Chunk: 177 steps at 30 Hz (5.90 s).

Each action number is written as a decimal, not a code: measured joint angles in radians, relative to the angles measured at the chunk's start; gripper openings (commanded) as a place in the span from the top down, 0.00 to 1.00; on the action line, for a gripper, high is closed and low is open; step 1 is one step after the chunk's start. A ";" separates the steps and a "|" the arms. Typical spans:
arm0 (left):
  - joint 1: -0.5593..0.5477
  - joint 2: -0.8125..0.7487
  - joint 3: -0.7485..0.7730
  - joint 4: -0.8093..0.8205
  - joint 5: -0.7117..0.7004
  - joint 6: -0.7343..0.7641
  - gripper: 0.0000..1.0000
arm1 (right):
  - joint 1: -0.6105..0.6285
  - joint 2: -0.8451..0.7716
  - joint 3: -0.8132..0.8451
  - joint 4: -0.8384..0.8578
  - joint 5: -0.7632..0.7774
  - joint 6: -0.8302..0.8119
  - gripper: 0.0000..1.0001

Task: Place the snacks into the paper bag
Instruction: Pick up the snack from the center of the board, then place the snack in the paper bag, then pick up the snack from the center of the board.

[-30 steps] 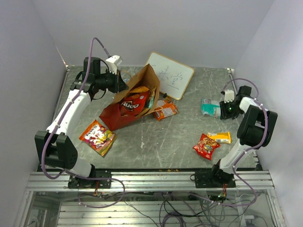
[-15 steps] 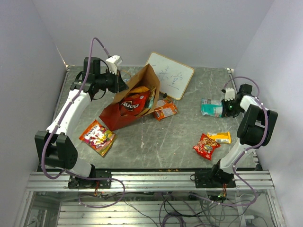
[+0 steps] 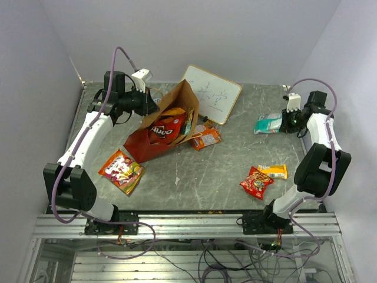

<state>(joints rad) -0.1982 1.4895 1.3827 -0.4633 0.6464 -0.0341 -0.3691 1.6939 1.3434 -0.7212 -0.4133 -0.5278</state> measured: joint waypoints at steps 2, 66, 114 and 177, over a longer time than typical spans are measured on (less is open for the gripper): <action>0.000 0.000 0.000 0.000 -0.004 0.000 0.93 | 0.005 -0.027 0.019 -0.017 -0.005 0.007 1.00; -0.018 -0.056 -0.028 0.003 -0.078 0.074 0.93 | 0.880 -0.089 0.347 0.209 -0.169 0.569 1.00; -0.037 -0.100 -0.086 0.037 -0.066 0.132 0.93 | 0.966 0.124 0.413 0.245 0.202 0.777 0.38; -0.043 -0.114 -0.110 0.075 -0.214 0.087 0.93 | 0.574 -0.501 0.084 -0.034 -0.150 0.040 0.37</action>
<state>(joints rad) -0.2413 1.3758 1.2724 -0.3885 0.4320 0.0525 0.2047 1.1931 1.4273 -0.7547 -0.5629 -0.4873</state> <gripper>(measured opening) 0.077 0.626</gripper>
